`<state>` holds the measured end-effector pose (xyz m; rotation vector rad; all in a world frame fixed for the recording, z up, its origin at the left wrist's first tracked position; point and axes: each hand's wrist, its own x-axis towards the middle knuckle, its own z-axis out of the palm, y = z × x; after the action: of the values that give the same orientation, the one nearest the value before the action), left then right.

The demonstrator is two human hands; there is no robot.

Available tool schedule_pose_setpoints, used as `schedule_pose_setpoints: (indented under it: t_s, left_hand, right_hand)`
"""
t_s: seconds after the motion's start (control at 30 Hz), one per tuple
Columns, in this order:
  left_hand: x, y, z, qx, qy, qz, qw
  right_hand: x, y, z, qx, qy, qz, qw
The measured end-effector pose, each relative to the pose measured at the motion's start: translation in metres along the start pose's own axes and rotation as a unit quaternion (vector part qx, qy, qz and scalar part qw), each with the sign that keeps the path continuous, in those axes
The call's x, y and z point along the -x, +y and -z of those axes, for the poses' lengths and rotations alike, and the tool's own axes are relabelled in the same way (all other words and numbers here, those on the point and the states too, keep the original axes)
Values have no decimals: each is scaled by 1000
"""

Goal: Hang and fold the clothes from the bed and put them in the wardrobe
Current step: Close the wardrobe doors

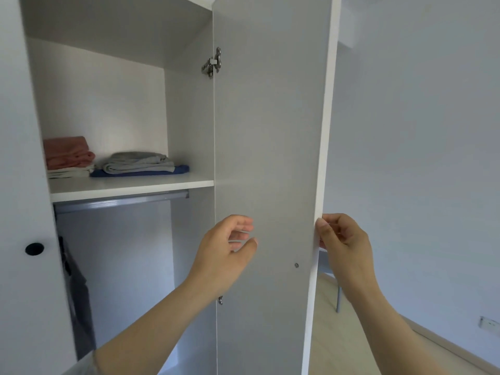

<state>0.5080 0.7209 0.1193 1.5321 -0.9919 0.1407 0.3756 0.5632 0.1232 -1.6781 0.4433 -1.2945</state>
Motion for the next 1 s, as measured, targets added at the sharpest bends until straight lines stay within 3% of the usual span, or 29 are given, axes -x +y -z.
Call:
schedule_pose_setpoints:
  t_s: [0.23,0.53,1.0]
  left_hand:
    - [10,-8,35,-7,24,5,1000]
    - [28,-26,107,-49,99,16,994]
    - [62,-32,225,-160,203,51,965]
  right_hand:
    - [24,-13,-26,-27,-41,45,998]
    - [50,-27,-92,-109,-156,87,978]
    - [75,-52,-223,-109,-260,125,951]
